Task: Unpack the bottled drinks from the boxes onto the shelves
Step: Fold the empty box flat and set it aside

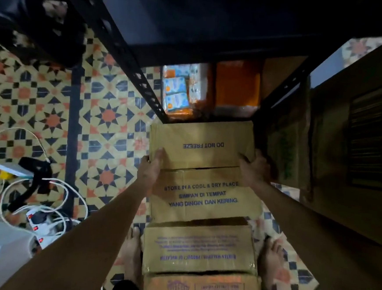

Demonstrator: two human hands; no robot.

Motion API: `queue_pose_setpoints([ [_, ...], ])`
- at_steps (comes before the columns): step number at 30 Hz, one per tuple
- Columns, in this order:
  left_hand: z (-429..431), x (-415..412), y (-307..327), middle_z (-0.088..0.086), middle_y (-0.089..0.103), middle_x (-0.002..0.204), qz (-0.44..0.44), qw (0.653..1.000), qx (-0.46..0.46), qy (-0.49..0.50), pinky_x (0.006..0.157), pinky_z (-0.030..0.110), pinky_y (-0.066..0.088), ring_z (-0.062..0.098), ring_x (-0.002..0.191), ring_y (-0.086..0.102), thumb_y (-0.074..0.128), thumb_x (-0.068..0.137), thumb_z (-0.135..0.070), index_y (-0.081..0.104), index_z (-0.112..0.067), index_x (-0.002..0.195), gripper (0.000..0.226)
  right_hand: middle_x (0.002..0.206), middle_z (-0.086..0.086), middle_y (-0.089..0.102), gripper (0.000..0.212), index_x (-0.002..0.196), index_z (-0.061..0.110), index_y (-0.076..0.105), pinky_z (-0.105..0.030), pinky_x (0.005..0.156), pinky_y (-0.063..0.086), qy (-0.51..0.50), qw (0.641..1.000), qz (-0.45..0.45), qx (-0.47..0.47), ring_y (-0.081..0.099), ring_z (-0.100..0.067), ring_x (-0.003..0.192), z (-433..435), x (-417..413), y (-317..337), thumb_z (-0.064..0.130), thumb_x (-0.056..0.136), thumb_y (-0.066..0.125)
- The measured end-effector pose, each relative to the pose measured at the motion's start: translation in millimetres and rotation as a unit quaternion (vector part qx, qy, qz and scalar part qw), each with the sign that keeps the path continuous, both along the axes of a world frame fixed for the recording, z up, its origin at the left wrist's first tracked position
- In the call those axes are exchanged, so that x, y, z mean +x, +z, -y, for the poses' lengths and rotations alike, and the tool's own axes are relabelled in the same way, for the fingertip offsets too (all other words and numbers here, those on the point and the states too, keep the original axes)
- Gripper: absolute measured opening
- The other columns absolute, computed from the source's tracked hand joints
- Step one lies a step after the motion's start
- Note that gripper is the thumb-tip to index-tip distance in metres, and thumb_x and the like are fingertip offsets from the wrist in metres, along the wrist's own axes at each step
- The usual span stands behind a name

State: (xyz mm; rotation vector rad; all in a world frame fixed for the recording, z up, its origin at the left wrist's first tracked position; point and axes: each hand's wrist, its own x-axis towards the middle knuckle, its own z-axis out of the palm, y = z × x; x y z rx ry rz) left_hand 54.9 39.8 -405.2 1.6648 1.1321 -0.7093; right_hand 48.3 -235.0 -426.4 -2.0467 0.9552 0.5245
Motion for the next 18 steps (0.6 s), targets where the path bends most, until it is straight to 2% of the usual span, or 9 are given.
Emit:
queue_pose_setpoints([
  [2,1,4,-17,0.010,0.055,0.126,0.004,1.000,-0.015,0.006,0.091,0.052,0.048,0.032,0.111,0.055,0.054,0.091,-0.065,0.043,-0.017,0.144,0.072,0.137,-0.013,0.056,0.059,0.146,0.022,0.045,-0.039,0.093,0.045,0.001,1.000,-0.004,-0.006,0.053,-0.037,0.124,2,1,-18,0.045,0.095,0.064],
  [3,1,6,-25,0.009,0.056,0.126,0.008,1.000,-0.017,0.007,0.092,0.051,0.048,0.032,0.110,0.055,0.055,0.092,-0.062,0.044,-0.018,0.143,0.068,0.138,-0.012,0.056,0.061,0.147,0.024,0.044,-0.041,0.096,0.046,0.004,1.000,-0.002,-0.010,0.052,-0.037,0.125,2,2,-24,0.047,0.094,0.064],
  [6,1,6,-43,0.011,0.055,0.133,0.029,1.000,-0.007,-0.002,0.100,0.058,0.047,0.036,0.118,0.055,0.057,0.090,-0.063,0.042,-0.021,0.144,0.070,0.140,-0.011,0.055,0.063,0.149,0.024,0.042,-0.043,0.099,0.046,0.022,0.999,0.017,-0.034,0.051,-0.037,0.127,4,3,-39,0.049,0.094,0.063],
  [9,-2,1,-52,0.009,0.054,0.136,0.053,0.998,0.001,-0.016,0.099,0.054,0.048,0.033,0.119,0.055,0.057,0.088,-0.066,0.041,-0.022,0.146,0.075,0.144,-0.012,0.052,0.066,0.152,0.025,0.037,-0.043,0.100,0.044,0.034,0.998,0.026,-0.047,0.049,-0.037,0.128,5,1,-45,0.052,0.096,0.059],
  [12,-2,0,-47,0.008,0.055,0.134,0.063,0.997,-0.012,-0.031,0.086,0.043,0.049,0.025,0.107,0.055,0.056,0.090,-0.064,0.039,-0.021,0.149,0.075,0.146,-0.013,0.050,0.067,0.154,0.024,0.033,-0.042,0.098,0.042,0.040,0.998,0.028,-0.045,0.048,-0.038,0.129,5,-1,-45,0.052,0.098,0.056],
  [14,0,0,-41,0.007,0.054,0.133,0.063,0.997,-0.023,-0.031,0.080,0.039,0.047,0.021,0.103,0.053,0.056,0.091,-0.063,0.036,-0.021,0.150,0.075,0.152,-0.013,0.044,0.069,0.158,0.024,0.027,-0.044,0.103,0.040,0.034,0.999,0.015,-0.033,0.044,-0.039,0.135,2,-1,-35,0.051,0.100,0.053],
  [16,2,-4,-30,0.009,0.053,0.135,0.051,0.998,-0.024,-0.020,0.084,0.042,0.047,0.024,0.107,0.055,0.061,0.088,-0.062,0.032,-0.022,0.151,0.080,0.158,-0.011,0.038,0.072,0.160,0.025,0.022,-0.045,0.109,0.037,0.005,1.000,0.011,-0.006,0.040,-0.038,0.140,0,-9,-24,0.049,0.100,0.055],
  [18,3,-13,-17,0.010,0.053,0.138,0.036,0.999,-0.031,-0.012,0.094,0.049,0.049,0.030,0.115,0.057,0.069,0.085,-0.055,0.028,-0.022,0.151,0.084,0.159,-0.010,0.037,0.081,0.160,0.027,0.019,-0.047,0.112,0.038,-0.030,0.999,0.001,0.023,0.040,-0.037,0.141,3,-29,-14,0.051,0.096,0.061],
])
